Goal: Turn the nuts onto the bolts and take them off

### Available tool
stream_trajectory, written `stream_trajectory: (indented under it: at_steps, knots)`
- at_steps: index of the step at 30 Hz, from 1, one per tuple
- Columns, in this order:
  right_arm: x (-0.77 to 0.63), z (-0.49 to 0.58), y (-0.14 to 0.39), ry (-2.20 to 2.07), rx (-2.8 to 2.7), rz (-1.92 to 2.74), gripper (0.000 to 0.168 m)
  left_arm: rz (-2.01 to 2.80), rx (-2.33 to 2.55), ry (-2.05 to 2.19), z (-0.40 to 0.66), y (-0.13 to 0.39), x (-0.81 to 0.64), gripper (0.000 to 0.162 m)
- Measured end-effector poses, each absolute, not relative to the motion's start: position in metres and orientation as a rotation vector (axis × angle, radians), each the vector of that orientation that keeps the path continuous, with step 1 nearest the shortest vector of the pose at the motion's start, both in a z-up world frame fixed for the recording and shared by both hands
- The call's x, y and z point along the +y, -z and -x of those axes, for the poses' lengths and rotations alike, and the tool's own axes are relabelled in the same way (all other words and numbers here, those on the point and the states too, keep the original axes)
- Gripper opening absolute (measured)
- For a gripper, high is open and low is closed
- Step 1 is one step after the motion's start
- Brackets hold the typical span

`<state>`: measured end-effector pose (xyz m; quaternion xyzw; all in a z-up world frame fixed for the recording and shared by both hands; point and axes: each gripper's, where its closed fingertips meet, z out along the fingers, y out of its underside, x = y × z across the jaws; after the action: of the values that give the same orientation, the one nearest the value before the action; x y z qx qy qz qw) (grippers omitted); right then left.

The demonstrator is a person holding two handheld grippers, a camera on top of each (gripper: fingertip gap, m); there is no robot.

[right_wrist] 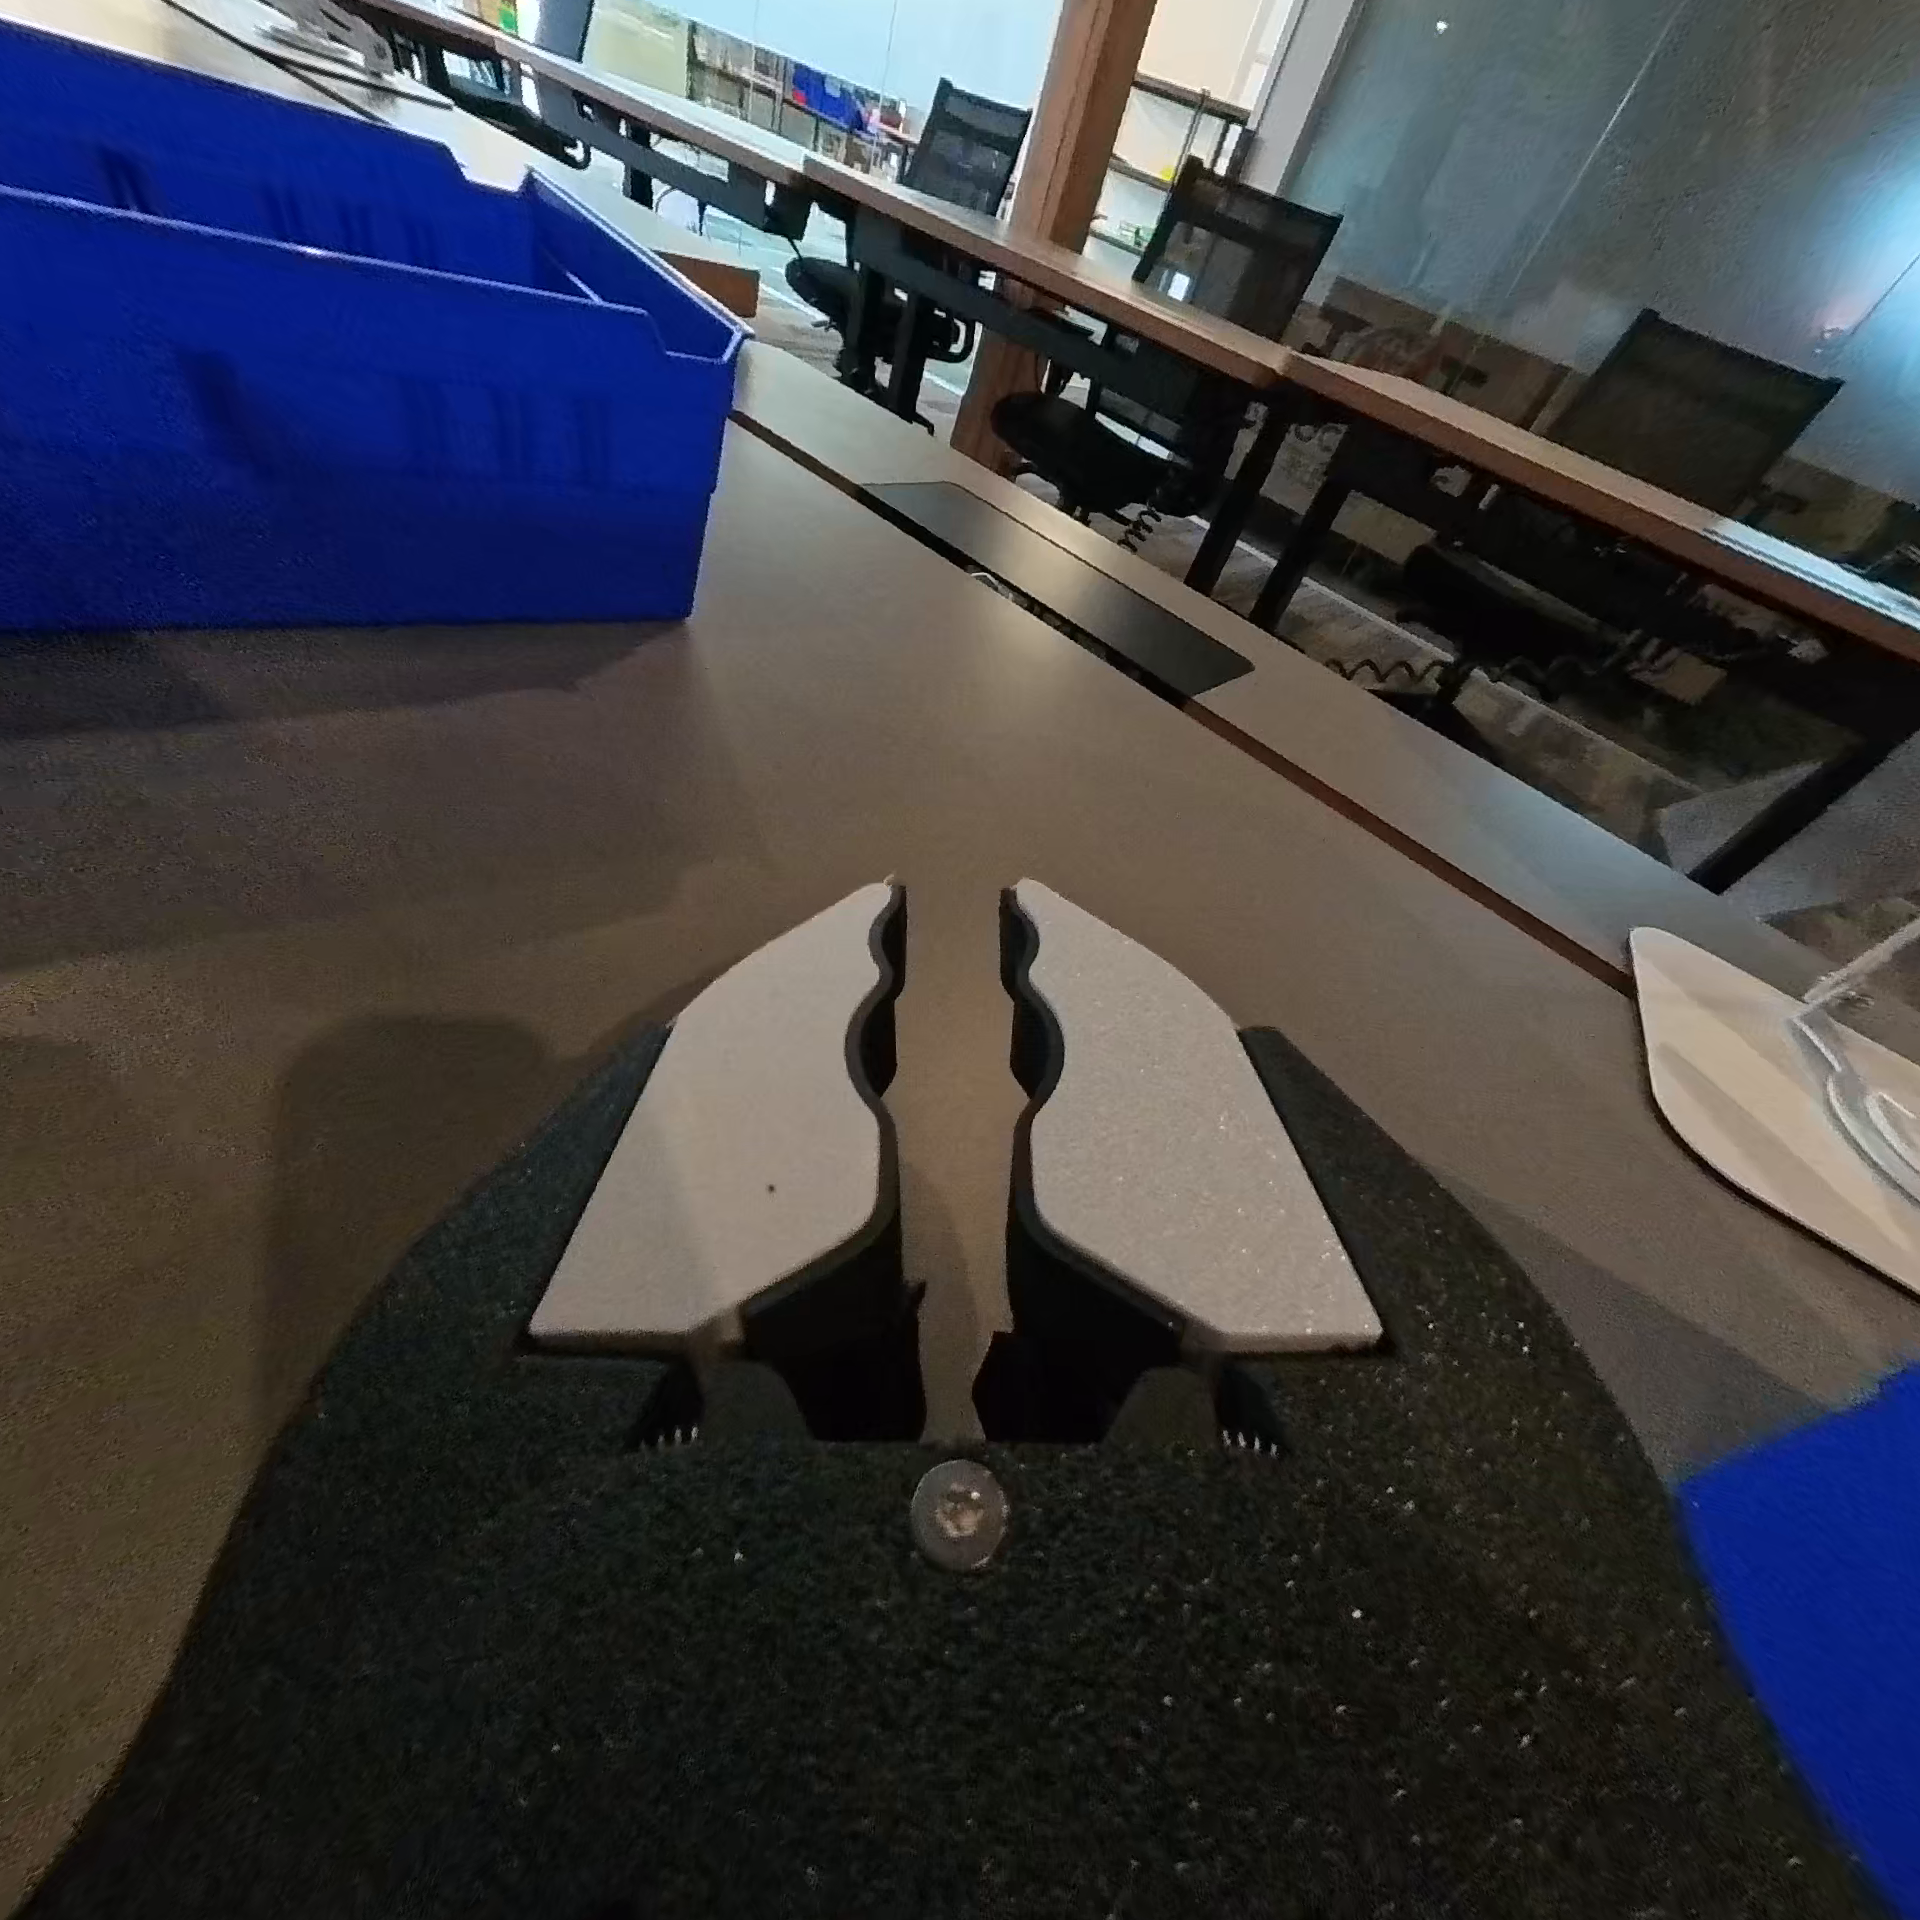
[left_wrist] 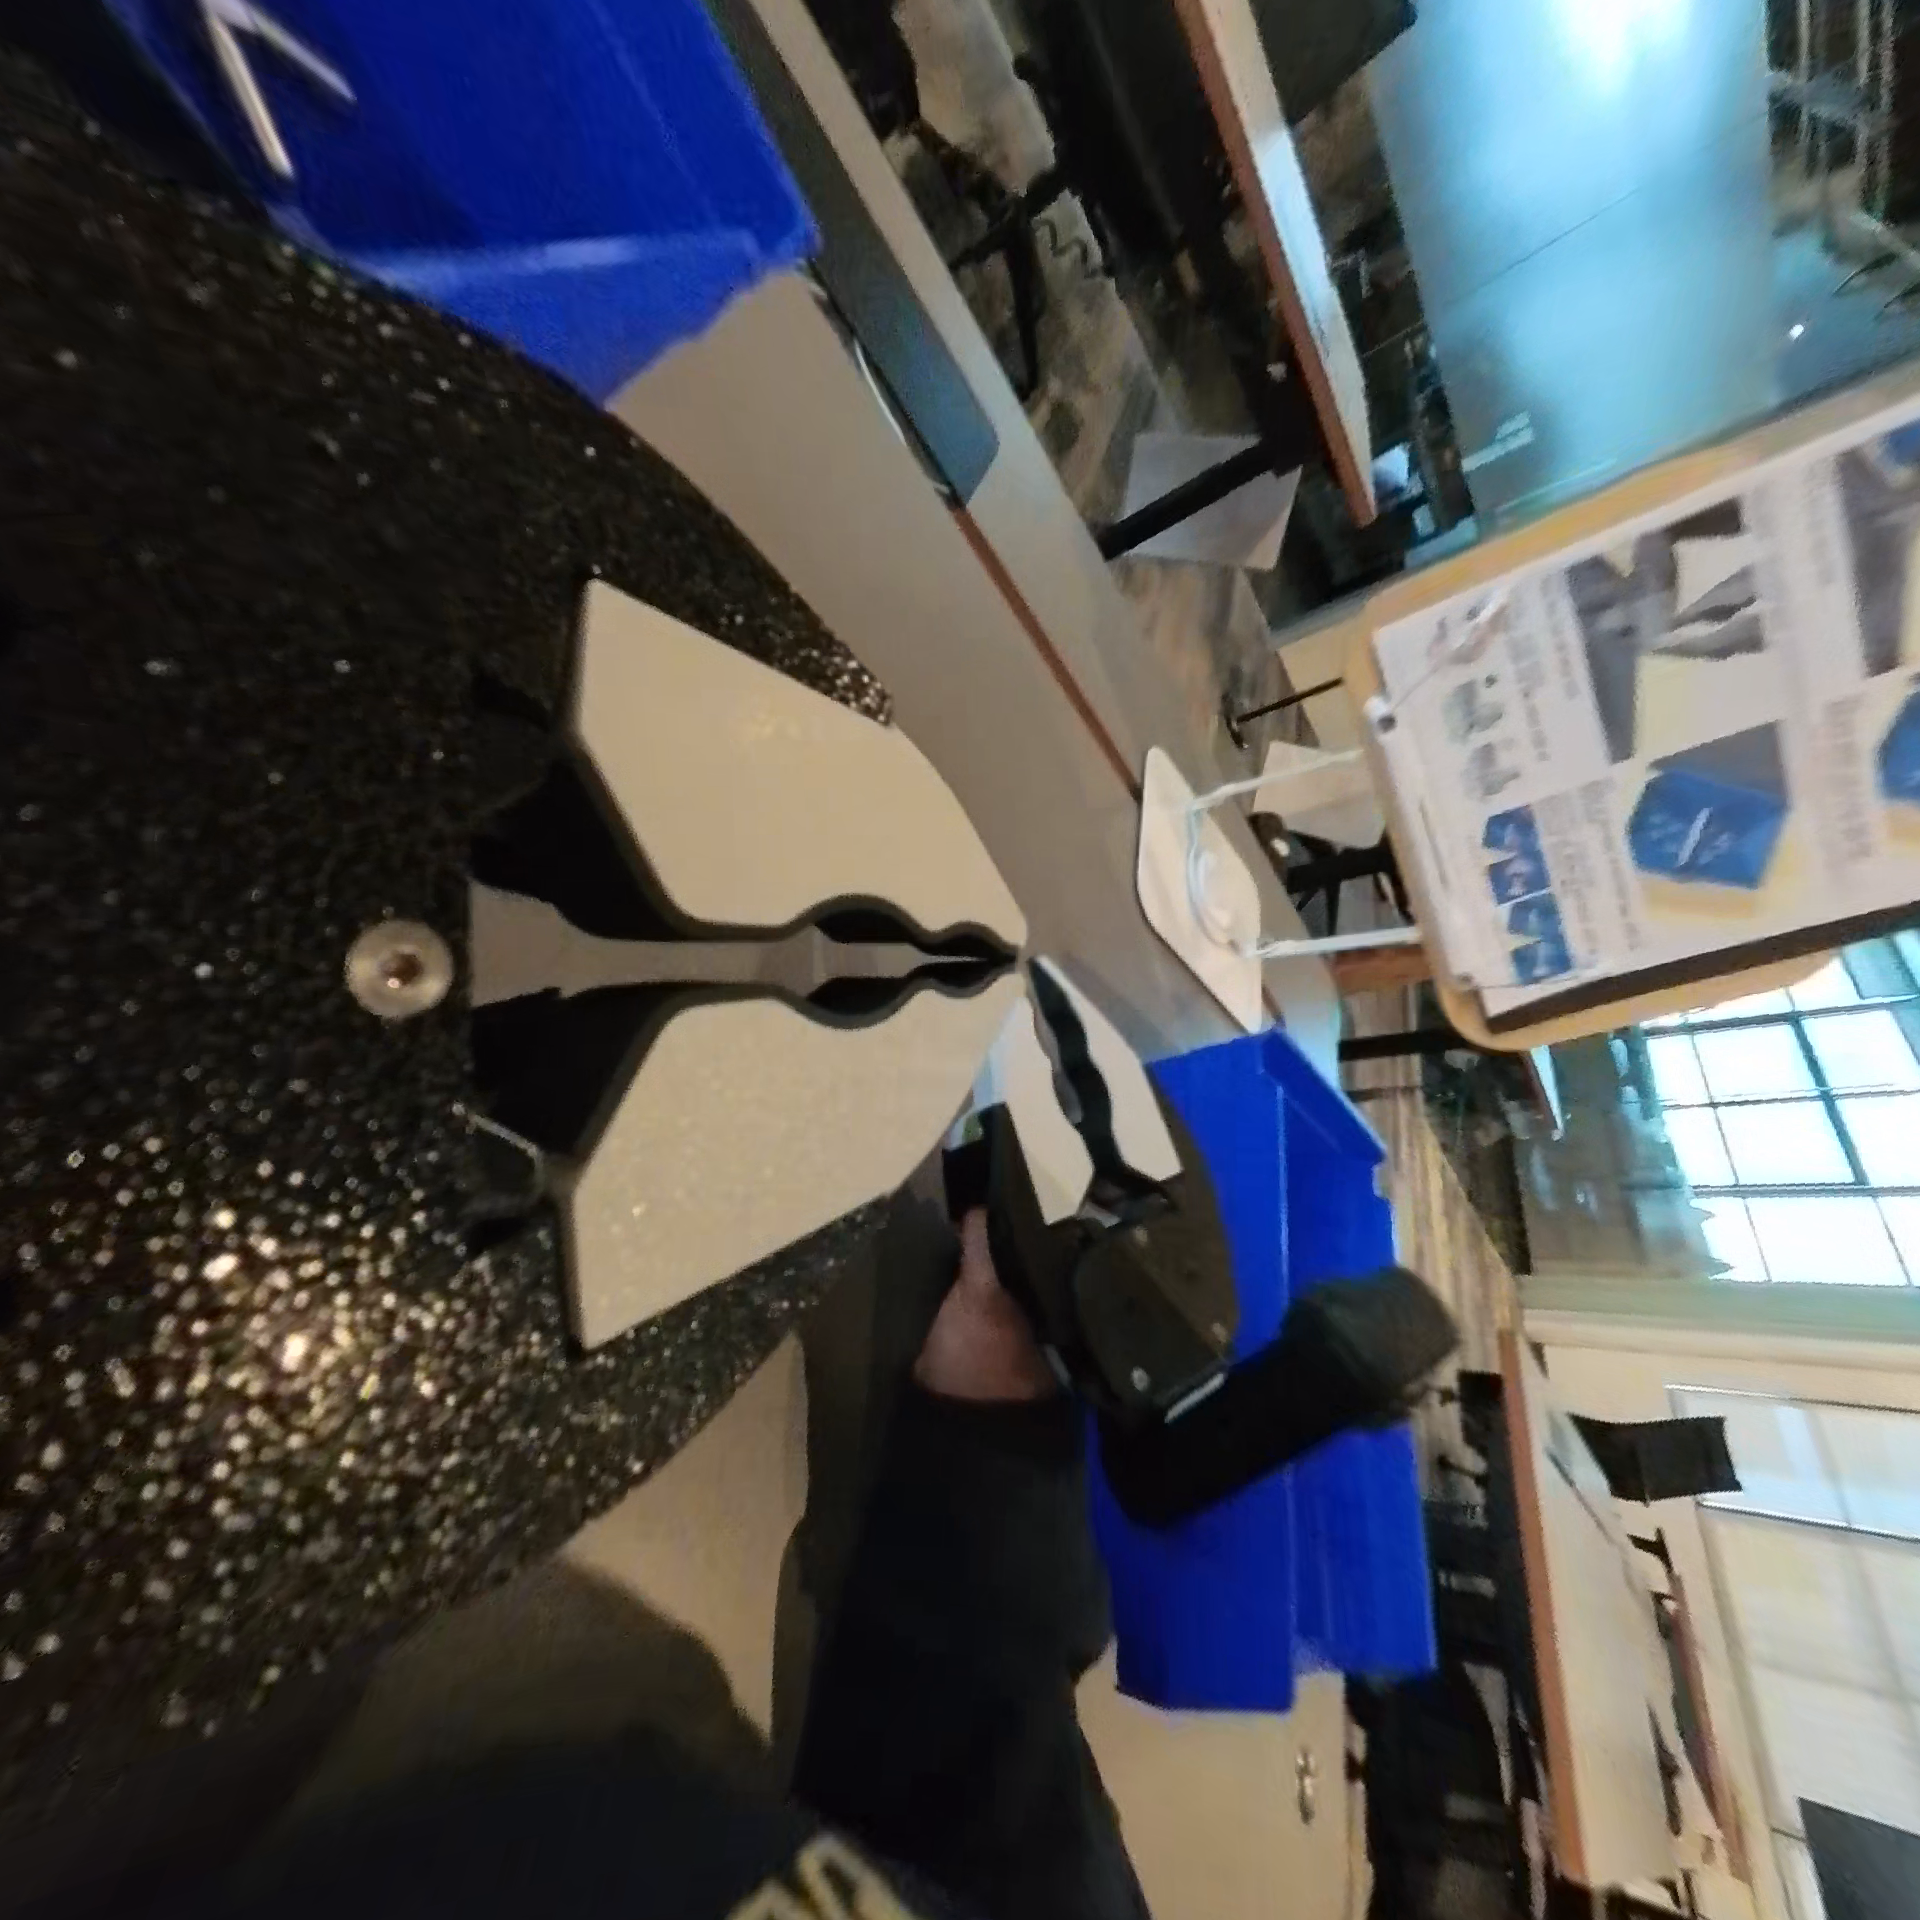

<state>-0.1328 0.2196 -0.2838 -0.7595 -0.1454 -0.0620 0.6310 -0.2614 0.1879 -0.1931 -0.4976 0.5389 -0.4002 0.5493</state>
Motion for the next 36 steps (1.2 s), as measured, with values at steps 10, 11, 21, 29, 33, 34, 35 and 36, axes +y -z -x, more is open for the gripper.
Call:
stream_trajectory:
  at_steps: [10, 11, 21, 29, 33, 34, 35, 36]
  knots:
    - [0.220, 0.137, 0.286, 0.148, -0.366, 1.742, 0.017, 1.328, 1.336, 0.466, 0.367, 0.159, 0.341, 0.001]
    - [0.220, 0.137, 0.286, 0.145, -0.368, 1.746, 0.017, 1.353, 1.432, 0.470, 0.365, 0.170, 0.352, 0.002]
    - [0.219, 0.140, 0.286, 0.134, -0.391, 1.740, 0.018, 1.376, 2.397, 0.316, 0.355, 0.289, 0.406, 0.028]
    - [0.218, 0.141, 0.285, 0.119, -0.392, 1.731, 0.020, 1.379, 2.660, 0.050, 0.365, 0.338, 0.434, 0.031]
    - [0.218, 0.140, 0.285, 0.111, -0.388, 1.730, 0.021, 1.358, 2.701, 0.026, 0.363, 0.345, 0.439, 0.027]
    - [0.218, 0.140, 0.285, 0.110, -0.388, 1.729, 0.022, 1.348, 2.709, 0.015, 0.362, 0.346, 0.440, 0.026]
    - [0.218, 0.140, 0.285, 0.110, -0.388, 1.729, 0.022, 1.340, 2.717, 0.004, 0.361, 0.346, 0.441, 0.024]
    - [0.218, 0.140, 0.285, 0.110, -0.388, 1.730, 0.022, 1.336, 2.727, -0.003, 0.361, 0.347, 0.442, 0.022]
